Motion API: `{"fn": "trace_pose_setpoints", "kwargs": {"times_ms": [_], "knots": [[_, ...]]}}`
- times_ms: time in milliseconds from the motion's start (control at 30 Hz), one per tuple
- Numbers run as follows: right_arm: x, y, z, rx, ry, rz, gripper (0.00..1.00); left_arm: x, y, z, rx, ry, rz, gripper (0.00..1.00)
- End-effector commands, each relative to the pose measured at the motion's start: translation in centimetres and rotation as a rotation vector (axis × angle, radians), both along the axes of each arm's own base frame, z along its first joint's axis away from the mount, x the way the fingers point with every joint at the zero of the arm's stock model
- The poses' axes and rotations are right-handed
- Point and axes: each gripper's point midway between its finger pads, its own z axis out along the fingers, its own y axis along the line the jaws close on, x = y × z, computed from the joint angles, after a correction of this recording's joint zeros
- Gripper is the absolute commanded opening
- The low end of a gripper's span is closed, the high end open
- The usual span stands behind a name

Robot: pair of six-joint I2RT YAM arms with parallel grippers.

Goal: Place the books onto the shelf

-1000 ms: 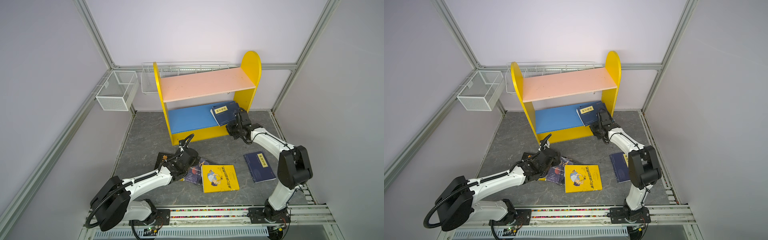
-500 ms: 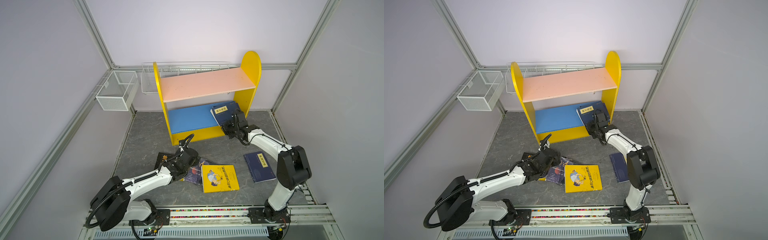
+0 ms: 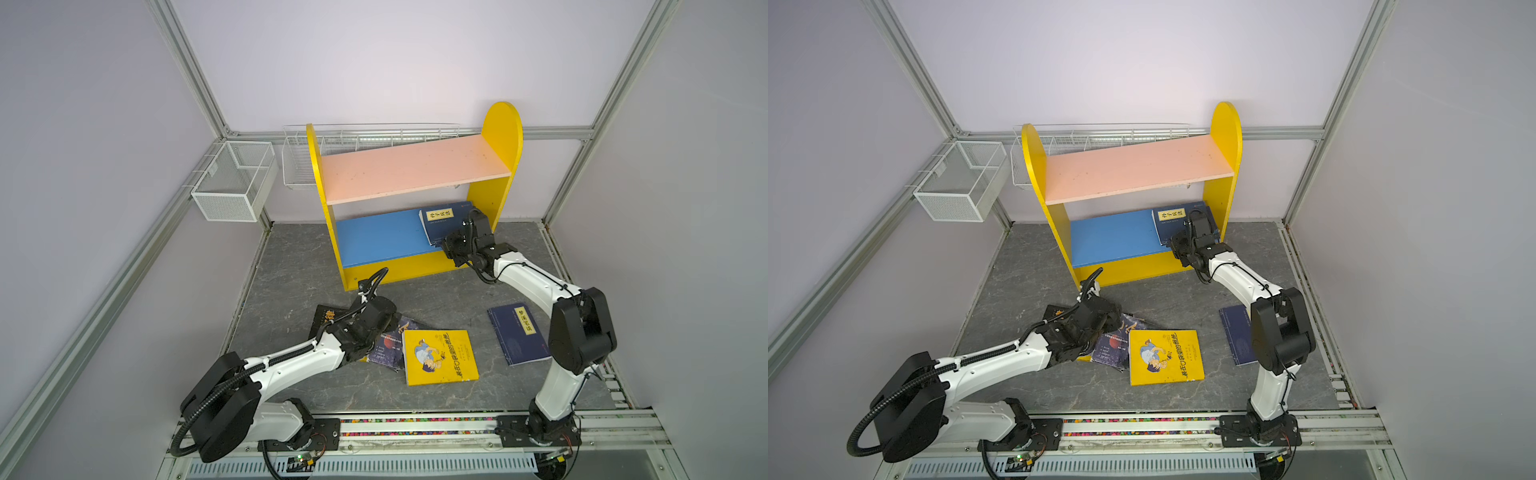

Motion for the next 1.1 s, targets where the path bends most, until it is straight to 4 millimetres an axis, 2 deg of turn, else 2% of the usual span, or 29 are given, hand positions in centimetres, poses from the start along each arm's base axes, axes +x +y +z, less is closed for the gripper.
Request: {"fn": "trace_pose_setpoints", "kwargs": {"times_ms": [0,167,267,367,467,567,800,1067], "knots": [[0.2,-2.3,2.7,-0.038,-0.068,-0.082,0.12,1.1,-1.1,2.8,-0.041,-0.056,-0.012,0.59],[-2.2,-6.7,3.2,-0.124,-0.079,-0.136,0.13,4.1,-2.3,5.9,-0.107,-0.095,-0.028,0.6],[-4.5,-9.1,2.6,-0.185,-0.063,-0.124,0.13,7.1,-3.6,7.8,-0.127,-0.125,-0.042,0.6],[-6.9,-11.1,2.1,-0.235,-0.067,-0.117,0.13,10.0,-5.8,8.7,-0.105,-0.135,-0.072,0.59],[-9.1,-12.8,2.4,-0.288,-0.074,-0.113,0.13,12.5,-8.3,8.5,-0.073,-0.127,-0.094,0.57],[-11.0,-14.1,3.5,-0.339,-0.109,-0.111,0.13,14.8,-9.8,7.8,-0.053,-0.126,-0.075,0.55],[-13.4,-15.8,6.7,-0.401,-0.201,-0.108,0.13,18.0,-10.2,6.3,-0.055,-0.125,0.066,0.53],[-14.9,-16.3,7.8,-0.42,-0.233,-0.105,0.13,19.9,-11.5,4.7,-0.028,-0.102,0.092,0.49]]}}
